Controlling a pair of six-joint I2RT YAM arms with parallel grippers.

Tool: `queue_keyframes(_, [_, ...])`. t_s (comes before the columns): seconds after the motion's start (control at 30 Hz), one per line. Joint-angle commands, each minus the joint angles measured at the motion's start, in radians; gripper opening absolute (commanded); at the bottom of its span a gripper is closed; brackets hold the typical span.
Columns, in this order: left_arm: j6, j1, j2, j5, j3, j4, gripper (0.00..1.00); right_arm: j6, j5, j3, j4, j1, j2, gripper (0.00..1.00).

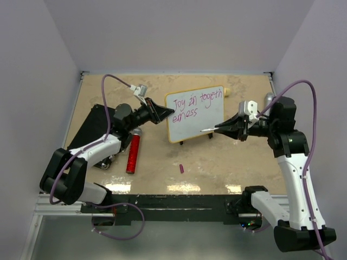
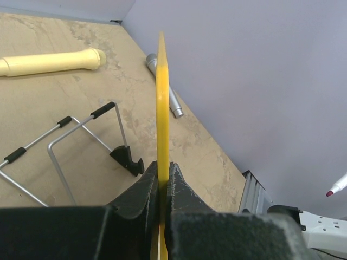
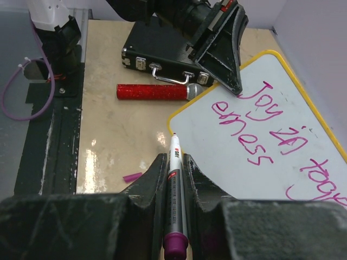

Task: Write a sentence on the whiteboard

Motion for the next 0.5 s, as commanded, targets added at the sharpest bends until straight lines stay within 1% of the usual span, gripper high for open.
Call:
queue_keyframes(0.0, [-0.059,0.008,-0.064,0.009,-0.005,0.225,0.0,-0.046,-0.037,0.022,-0.034,-0.006,-0.017,0.0])
queue_keyframes(0.1, [-0.079,0.008,-0.103,-0.004,-0.055,0.245,0.0,-0.044,0.005,0.016,-0.032,-0.006,-0.037,0.0])
queue_keyframes(0.2, [-0.093,0.005,-0.153,-0.022,-0.089,0.245,0.0,0.003,0.068,-0.027,0.015,-0.006,-0.056,0.0])
queue_keyframes(0.27, [-0.084,-0.024,-0.204,-0.08,-0.112,0.242,0.0,0.041,0.094,-0.059,0.07,-0.006,-0.065,0.0])
queue_keyframes(0.33, [-0.076,-0.082,-0.232,-0.131,-0.144,0.228,0.0,0.048,0.115,-0.066,0.078,-0.005,-0.072,0.0])
queue_keyframes(0.4, [-0.063,-0.133,-0.267,-0.22,-0.183,0.228,0.0,0.031,0.131,-0.057,0.061,-0.006,-0.066,0.0])
queue_keyframes(0.43, [-0.053,-0.19,-0.281,-0.256,-0.198,0.226,0.0,0.02,0.134,-0.054,0.051,-0.006,-0.06,0.0])
queue_keyframes(0.47, [-0.049,-0.214,-0.305,-0.327,-0.213,0.228,0.0,0.01,0.135,-0.049,0.04,-0.005,-0.057,0.0])
